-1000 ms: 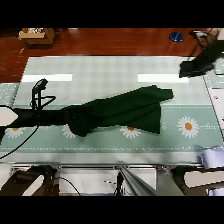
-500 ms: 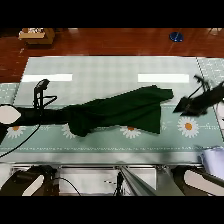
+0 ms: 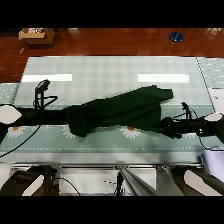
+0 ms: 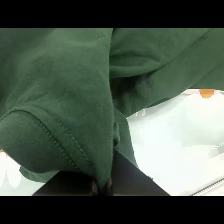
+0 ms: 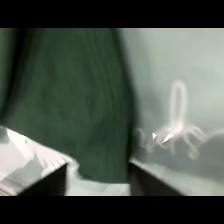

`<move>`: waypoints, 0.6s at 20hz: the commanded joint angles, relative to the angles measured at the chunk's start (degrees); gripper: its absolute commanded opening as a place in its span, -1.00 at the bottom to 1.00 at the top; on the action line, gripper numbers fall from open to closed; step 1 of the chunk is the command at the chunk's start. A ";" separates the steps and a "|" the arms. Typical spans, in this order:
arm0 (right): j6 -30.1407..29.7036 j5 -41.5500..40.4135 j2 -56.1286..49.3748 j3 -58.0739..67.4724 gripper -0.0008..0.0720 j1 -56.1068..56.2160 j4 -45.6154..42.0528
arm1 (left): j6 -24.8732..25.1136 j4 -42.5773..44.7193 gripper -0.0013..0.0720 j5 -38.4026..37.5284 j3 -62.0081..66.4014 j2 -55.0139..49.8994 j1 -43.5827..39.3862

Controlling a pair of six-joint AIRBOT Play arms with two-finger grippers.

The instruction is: Fold the shirts.

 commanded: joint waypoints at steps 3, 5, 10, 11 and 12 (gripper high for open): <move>-1.09 -11.58 0.24 -1.97 -0.89 9.86 10.97 | 0.02 0.00 -0.89 -0.04 0.02 -0.02 0.00; -6.14 -8.31 0.61 1.18 -0.89 11.21 14.56 | 0.02 -0.04 -0.89 -0.24 0.55 0.24 0.00; -7.32 3.56 11.50 22.23 -0.89 8.02 14.51 | 5.92 0.42 -0.89 -0.17 14.05 3.13 0.00; -6.86 3.28 14.29 27.34 -0.89 7.17 14.38 | 6.32 1.51 -0.89 -0.13 18.82 3.72 0.00; -6.69 2.45 17.00 32.96 -0.89 6.14 14.14 | 6.27 3.72 -0.89 -0.11 24.28 4.09 0.00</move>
